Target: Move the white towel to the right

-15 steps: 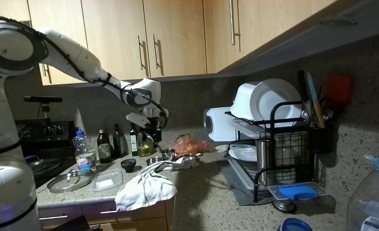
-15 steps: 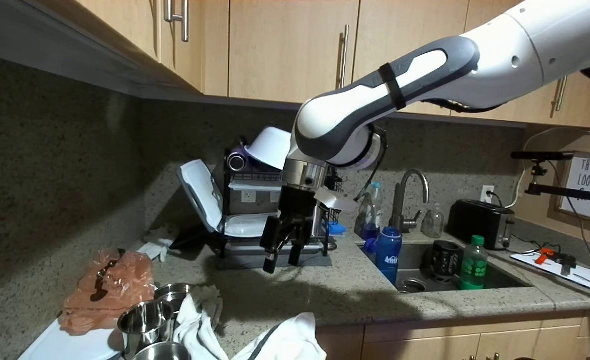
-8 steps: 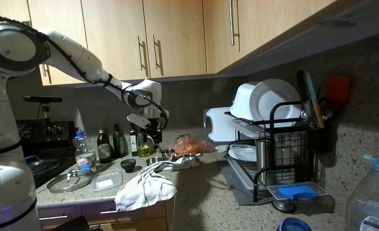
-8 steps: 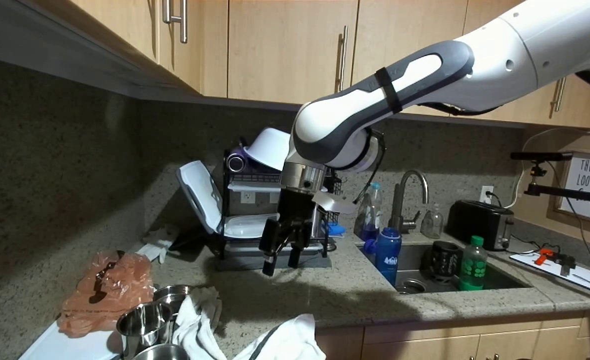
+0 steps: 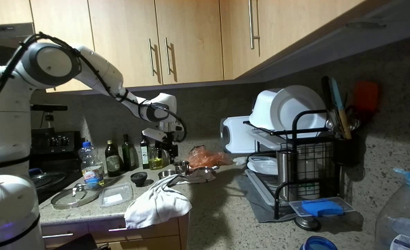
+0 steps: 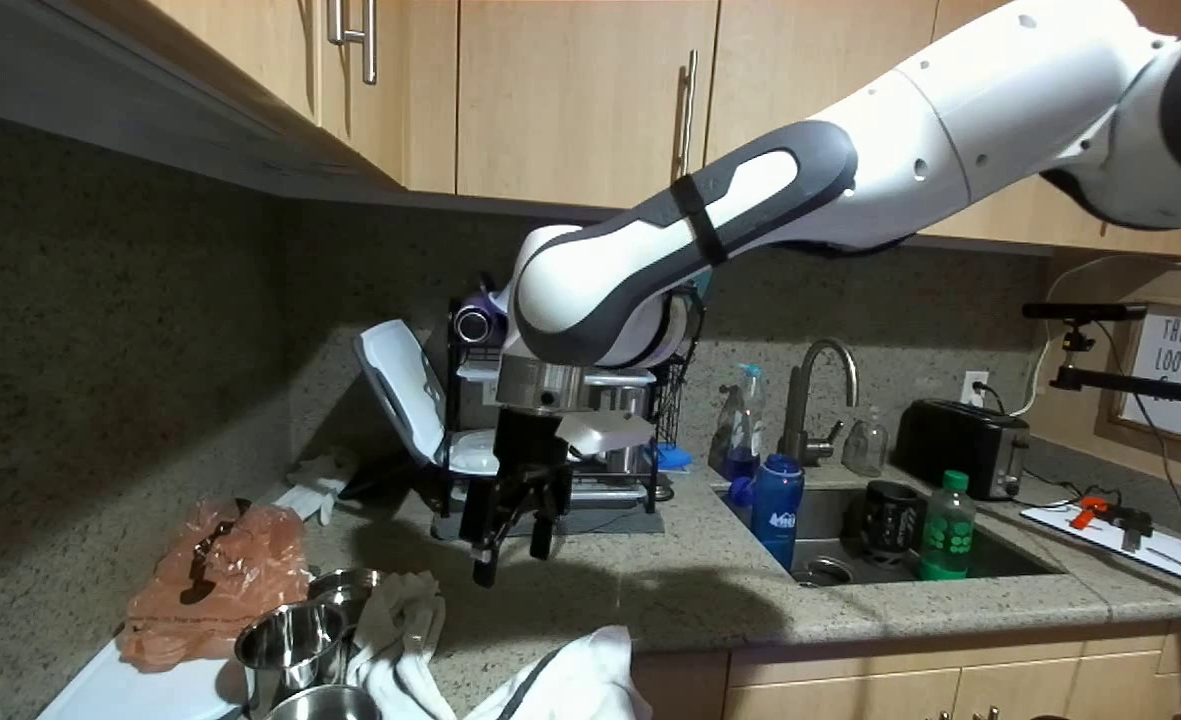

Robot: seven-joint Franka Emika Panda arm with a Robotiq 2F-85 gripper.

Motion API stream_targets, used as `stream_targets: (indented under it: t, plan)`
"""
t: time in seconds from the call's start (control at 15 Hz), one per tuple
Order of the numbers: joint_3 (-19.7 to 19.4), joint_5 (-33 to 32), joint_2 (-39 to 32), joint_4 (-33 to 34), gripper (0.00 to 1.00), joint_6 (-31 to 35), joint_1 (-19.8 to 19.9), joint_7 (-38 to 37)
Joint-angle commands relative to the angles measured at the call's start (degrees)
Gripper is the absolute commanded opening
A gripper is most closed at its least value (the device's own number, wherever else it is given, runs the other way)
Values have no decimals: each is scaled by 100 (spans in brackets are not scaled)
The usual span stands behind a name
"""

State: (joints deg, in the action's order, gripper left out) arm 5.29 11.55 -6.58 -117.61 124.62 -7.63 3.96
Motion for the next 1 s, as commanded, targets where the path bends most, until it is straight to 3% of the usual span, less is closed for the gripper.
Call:
stream_targets:
  t: [0.0,0.27,0.33,0.53,0.93]
  plan:
    - [31,-408,-807,761,100,-247,10,-415]
    - [42,-534,-1365,1277,100,-554,-13,-336]
    - [68,-375,-1152,903,100,-215,46,-238]
    - [71,-390,-1276,972,100,-218,45,-234]
    - [185,523,-1488,1163,100,153,295,95]
